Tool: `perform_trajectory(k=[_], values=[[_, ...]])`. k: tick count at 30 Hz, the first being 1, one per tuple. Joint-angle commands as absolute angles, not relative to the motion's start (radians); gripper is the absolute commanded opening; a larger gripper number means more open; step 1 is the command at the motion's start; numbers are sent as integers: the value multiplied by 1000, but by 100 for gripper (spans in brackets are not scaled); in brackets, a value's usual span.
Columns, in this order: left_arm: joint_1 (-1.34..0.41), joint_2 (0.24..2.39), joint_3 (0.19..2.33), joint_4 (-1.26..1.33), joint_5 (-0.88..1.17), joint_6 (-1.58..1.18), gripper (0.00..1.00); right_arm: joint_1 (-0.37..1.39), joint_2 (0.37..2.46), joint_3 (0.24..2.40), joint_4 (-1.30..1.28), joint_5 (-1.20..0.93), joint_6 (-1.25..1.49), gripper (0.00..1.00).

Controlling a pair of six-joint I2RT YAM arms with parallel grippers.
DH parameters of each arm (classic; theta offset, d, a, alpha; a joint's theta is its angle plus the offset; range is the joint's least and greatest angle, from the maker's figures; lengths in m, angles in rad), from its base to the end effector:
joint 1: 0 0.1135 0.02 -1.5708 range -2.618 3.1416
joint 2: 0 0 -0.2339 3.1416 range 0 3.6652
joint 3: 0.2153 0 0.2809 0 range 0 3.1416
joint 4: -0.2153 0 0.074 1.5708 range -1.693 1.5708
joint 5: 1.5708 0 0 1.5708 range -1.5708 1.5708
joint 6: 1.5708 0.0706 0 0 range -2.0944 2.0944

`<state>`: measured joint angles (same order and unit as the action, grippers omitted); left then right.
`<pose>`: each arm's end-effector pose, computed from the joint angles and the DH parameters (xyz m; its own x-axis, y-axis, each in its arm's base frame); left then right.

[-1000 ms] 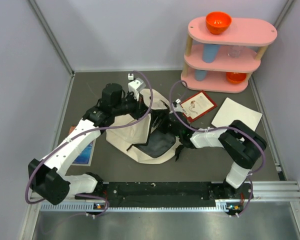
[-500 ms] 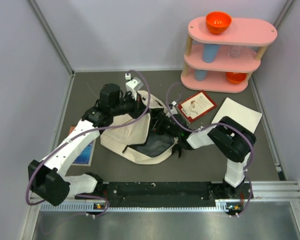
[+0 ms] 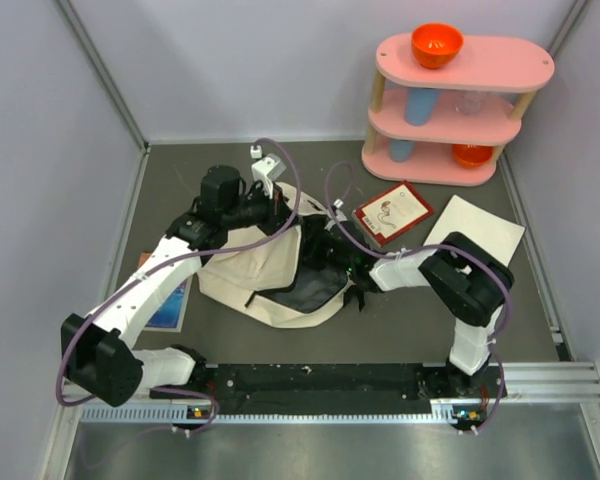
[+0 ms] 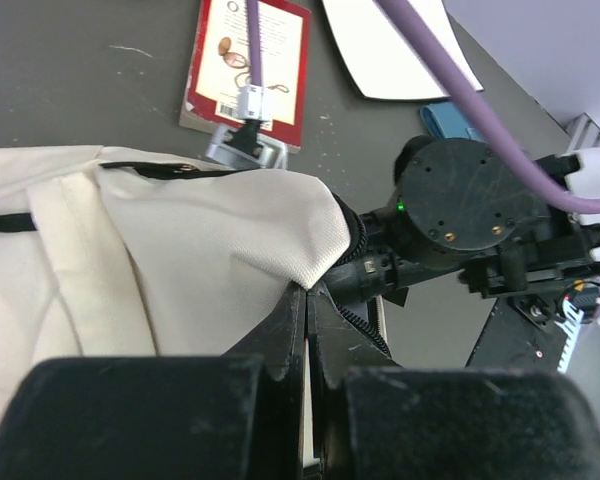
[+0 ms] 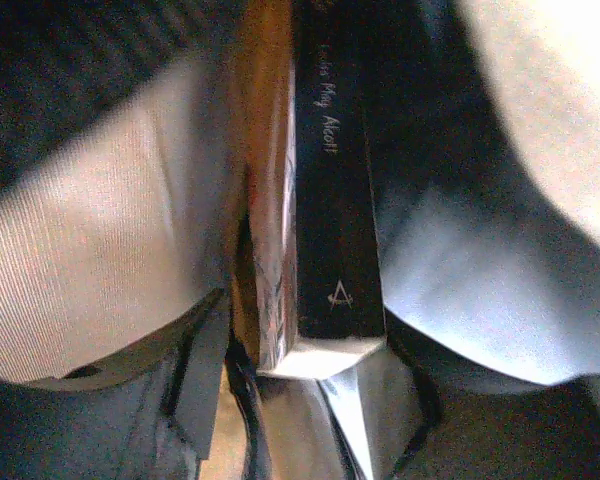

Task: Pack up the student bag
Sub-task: Place the book in the student bag.

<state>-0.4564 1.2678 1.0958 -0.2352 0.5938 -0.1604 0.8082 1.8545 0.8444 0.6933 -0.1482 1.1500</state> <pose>0.2990 -0.1908 0.2964 -0.4829 0.0896 -0.8711 0.7591 0.5388 -0.3654 0.2818 0.3101 0.0928 -0.8291 0.4390 -0.3462 -0.1353 0.4432 0.8861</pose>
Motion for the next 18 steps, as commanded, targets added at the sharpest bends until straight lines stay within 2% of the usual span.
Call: perform_trajectory(k=[1,4,8,18], values=[[-451,1178,1075,-137,508,-183,0,789,1704,818,577,-126,1049,56],[-449,1144,1052,-138,465,-183,0,784,1623,802,476,-117,985,64],[-445,1137,1049,-156,456,-178,0,781,1513,798,321,-83,922,67],[-446,1111,1012,-147,451,-192,0,781,1168,753,-67,103,760,63]])
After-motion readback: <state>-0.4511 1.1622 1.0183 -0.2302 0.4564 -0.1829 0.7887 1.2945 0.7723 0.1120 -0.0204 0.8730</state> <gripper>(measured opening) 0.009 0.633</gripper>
